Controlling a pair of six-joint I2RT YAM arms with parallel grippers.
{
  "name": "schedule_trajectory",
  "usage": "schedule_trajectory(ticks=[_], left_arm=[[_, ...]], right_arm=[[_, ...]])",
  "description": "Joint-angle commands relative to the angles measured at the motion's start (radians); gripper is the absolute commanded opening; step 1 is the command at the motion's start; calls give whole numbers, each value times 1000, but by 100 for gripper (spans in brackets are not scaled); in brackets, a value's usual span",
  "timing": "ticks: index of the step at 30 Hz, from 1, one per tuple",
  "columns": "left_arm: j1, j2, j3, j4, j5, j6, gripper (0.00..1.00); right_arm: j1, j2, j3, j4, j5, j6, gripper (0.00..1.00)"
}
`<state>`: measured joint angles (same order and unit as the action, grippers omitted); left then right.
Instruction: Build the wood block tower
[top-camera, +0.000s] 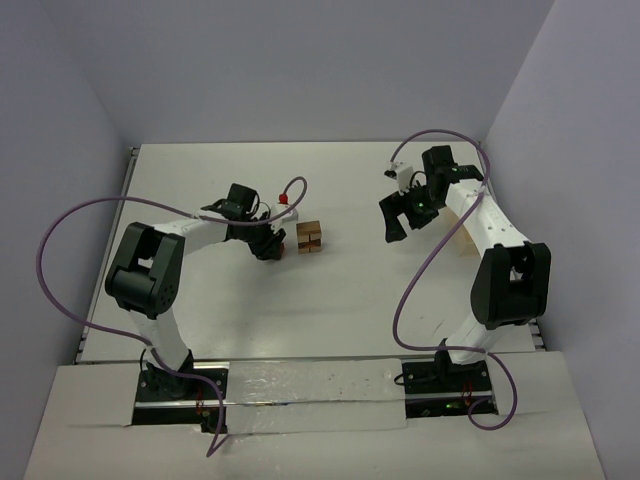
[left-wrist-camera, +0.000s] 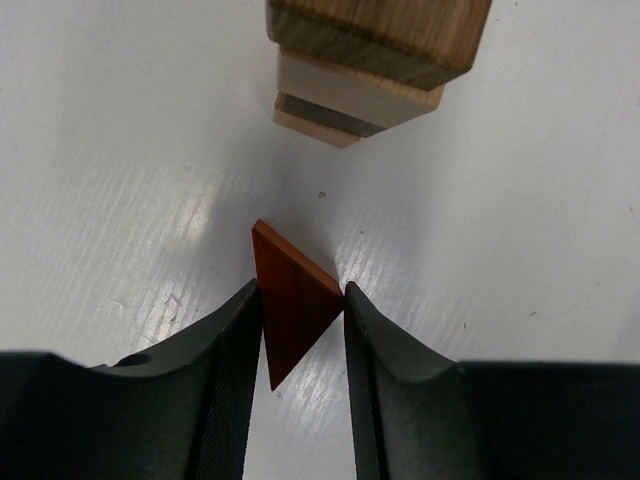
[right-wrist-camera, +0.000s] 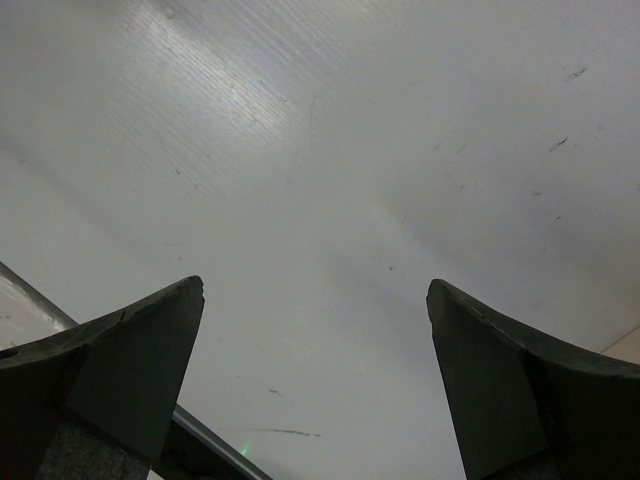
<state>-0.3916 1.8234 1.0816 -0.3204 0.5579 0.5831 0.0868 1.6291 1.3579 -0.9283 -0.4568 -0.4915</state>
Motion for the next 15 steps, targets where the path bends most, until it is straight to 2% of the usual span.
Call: schedule_trajectory(ticks=[1,2,4,6,11,14,15], left_arm=[[5,2,44,-29,59,4,35],[6,1,44,-38,64,6,32],[10,-9,44,-63,79,7,21],[16,-17,44,-81,91,9,16],[40,-73,57,-185,174,23,6],[57,-127,80,-273,279,47,3],[63,-152,96,-364,337,71,2]], right_arm=[[-7,-35,41,9,-3,-5,100],[-8,-42,41,10,-3,-6,100],[-8,-53,43,13,0,-11,100],[-8,-75,46,19,2,-14,100],[-9,-150,58,31,-15,-42,100],[-9,-217,55,44,-31,-92,99],[-9,-254,49,52,-43,-127,99]])
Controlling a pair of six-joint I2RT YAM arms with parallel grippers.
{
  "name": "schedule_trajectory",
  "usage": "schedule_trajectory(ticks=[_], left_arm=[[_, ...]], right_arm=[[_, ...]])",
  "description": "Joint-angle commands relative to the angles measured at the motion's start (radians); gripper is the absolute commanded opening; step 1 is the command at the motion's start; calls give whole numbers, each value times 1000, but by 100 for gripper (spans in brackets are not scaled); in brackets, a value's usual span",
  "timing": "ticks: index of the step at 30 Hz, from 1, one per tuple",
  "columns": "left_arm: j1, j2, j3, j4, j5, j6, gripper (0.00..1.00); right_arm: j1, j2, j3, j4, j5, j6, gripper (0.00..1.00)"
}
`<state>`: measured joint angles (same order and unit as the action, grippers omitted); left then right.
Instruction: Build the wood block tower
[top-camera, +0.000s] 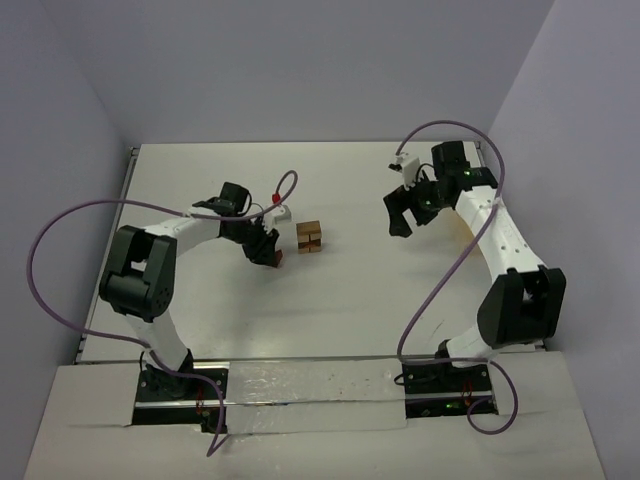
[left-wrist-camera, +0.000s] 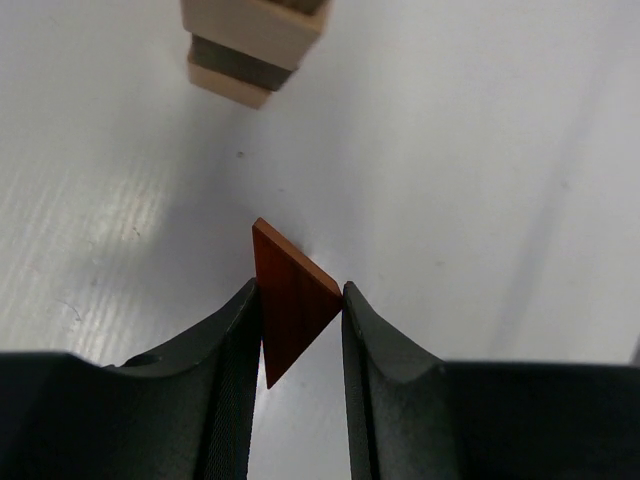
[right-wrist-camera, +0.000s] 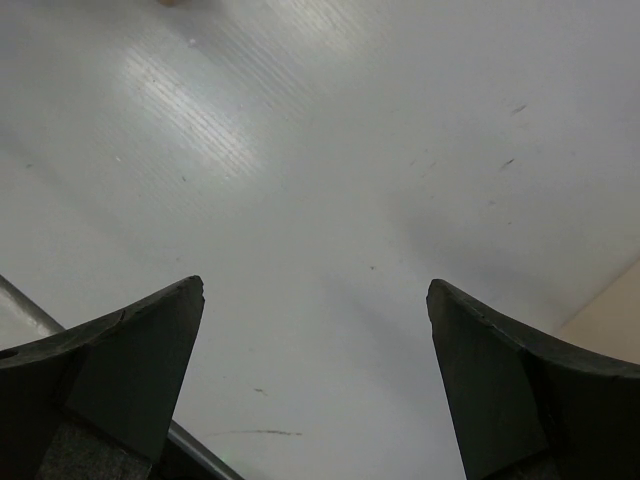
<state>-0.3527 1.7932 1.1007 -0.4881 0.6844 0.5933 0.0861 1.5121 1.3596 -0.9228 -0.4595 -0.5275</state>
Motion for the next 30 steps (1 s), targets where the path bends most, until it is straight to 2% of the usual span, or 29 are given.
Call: schedule_trajectory(ticks=[1,7,9,12,15,20,24,30], left_arm=[[28,-150,97,-273,256,83,1],[27,-165,178,-607,461,239,0],[27,-127,226,-774,544,332,0],[27,-107,242,-883,619,410,0],[27,-129,226,-882,677,385,0],[26,-148,217,-880,725,346,0],[24,-166,197,-880,739,333,0],[23,-193,171,-882,754,321,0]], right_arm=[[-8,-171,38,65,-49,-133,98],[-2,-384,-75,189,-135,-319,92],[43,-421,-80,204,-176,-364,85],[139,-443,-65,195,-168,-383,79],[307,-448,-61,188,-117,-402,76],[582,-351,5,132,-51,-390,72],[730,-272,39,116,-7,-393,71],[844,-158,71,182,59,-352,67]])
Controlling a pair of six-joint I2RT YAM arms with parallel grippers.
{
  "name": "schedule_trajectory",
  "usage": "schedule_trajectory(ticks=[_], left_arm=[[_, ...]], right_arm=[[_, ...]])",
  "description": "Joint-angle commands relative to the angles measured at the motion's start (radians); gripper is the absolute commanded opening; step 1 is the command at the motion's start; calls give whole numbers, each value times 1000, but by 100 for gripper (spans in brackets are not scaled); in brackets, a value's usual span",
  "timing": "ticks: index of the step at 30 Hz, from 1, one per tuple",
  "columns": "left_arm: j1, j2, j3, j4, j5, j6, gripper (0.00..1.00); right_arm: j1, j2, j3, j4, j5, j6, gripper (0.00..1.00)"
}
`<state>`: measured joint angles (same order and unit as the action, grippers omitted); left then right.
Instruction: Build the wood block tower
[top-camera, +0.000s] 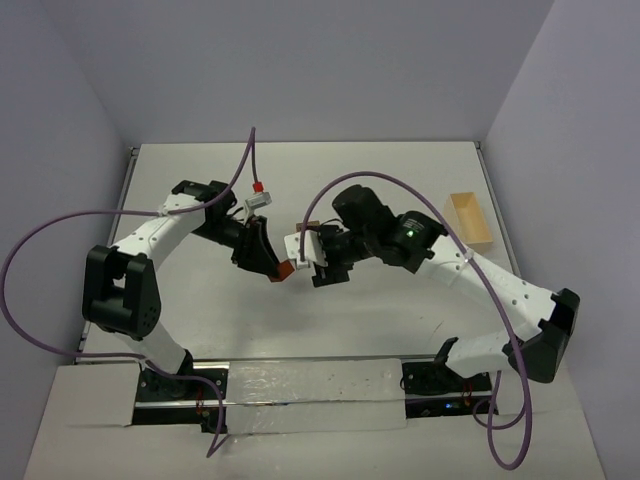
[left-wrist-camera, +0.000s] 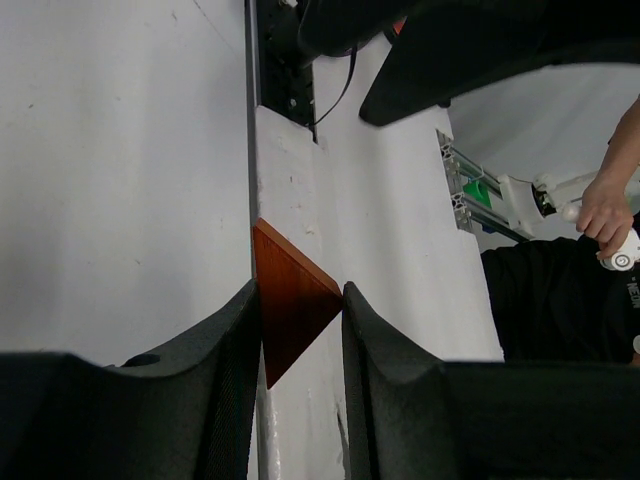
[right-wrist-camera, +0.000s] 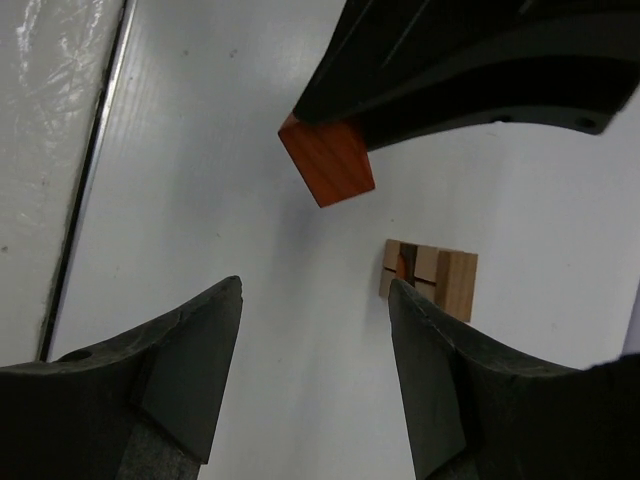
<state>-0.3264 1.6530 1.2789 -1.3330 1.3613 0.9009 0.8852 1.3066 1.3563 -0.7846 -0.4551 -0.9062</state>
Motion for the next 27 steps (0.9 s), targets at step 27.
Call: schedule_trajectory(ticks=[27], left_arm=[[-16,-52,-10,-41,142,-3,0]], right_arm=[[189,167,129,74,150,18,62]])
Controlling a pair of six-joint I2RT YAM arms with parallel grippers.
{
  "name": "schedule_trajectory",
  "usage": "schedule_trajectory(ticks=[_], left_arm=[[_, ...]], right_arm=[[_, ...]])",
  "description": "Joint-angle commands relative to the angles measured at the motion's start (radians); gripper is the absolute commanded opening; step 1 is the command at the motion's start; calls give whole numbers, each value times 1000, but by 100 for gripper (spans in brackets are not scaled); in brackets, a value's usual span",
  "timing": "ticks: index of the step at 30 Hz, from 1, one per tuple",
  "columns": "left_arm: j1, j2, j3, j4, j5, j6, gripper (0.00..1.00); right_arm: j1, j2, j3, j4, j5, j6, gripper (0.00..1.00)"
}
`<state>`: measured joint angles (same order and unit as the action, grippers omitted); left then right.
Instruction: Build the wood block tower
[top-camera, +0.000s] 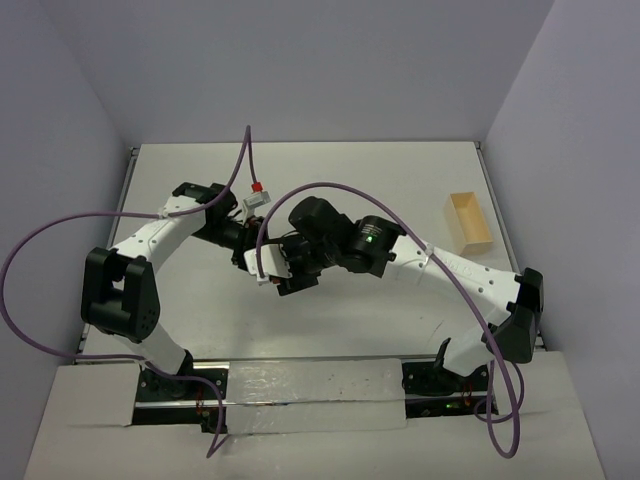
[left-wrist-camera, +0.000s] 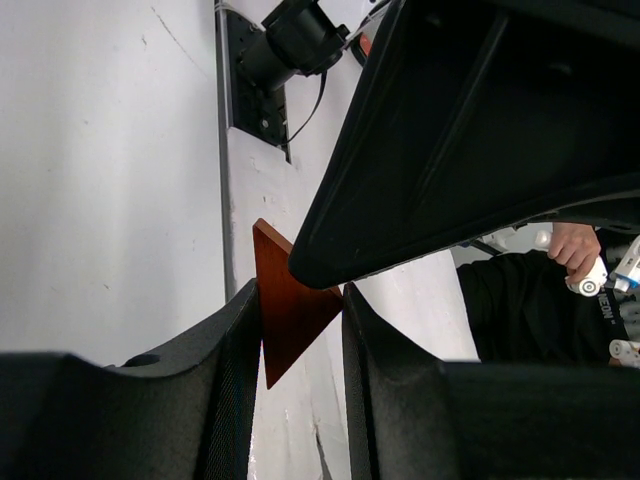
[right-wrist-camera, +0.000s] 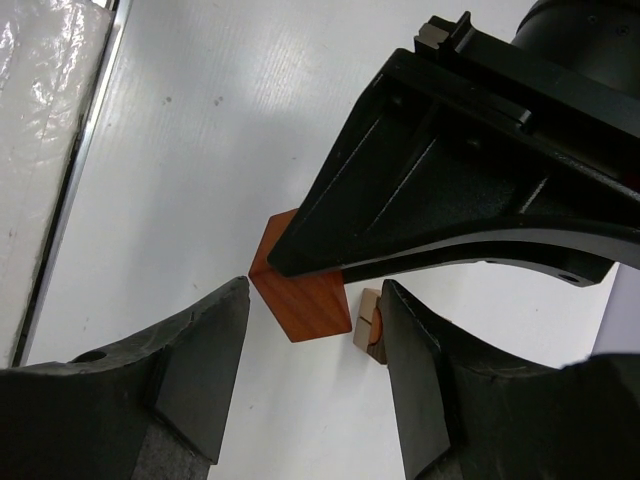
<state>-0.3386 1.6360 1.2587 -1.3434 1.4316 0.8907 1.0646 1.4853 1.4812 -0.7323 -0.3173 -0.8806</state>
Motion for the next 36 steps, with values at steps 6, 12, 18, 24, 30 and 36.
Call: schedule_trajectory(ticks=[6,12,18,24,30,36], left_arm=[[-4,-36,10,-31,83,4,0],[-5,-36,8,-31,90,2,0],[-5,-34,5,-31,93,2,0],[-5,-31,4,-31,93,2,0],[-6,-27,8,-31,96,-3,0],[-4,-27,7,-31,96,-4,26]], right_arm=[[12,-15,-7,14,3,-11,60],[21,-25,-37,16,15,-26,57],[31,-37,-62,19,32,-38,57],[32,-36,-51,30,41,-28,53],[34,-36,-49,36,51,-31,50],[35,-42,-61,46,75,-41,37]])
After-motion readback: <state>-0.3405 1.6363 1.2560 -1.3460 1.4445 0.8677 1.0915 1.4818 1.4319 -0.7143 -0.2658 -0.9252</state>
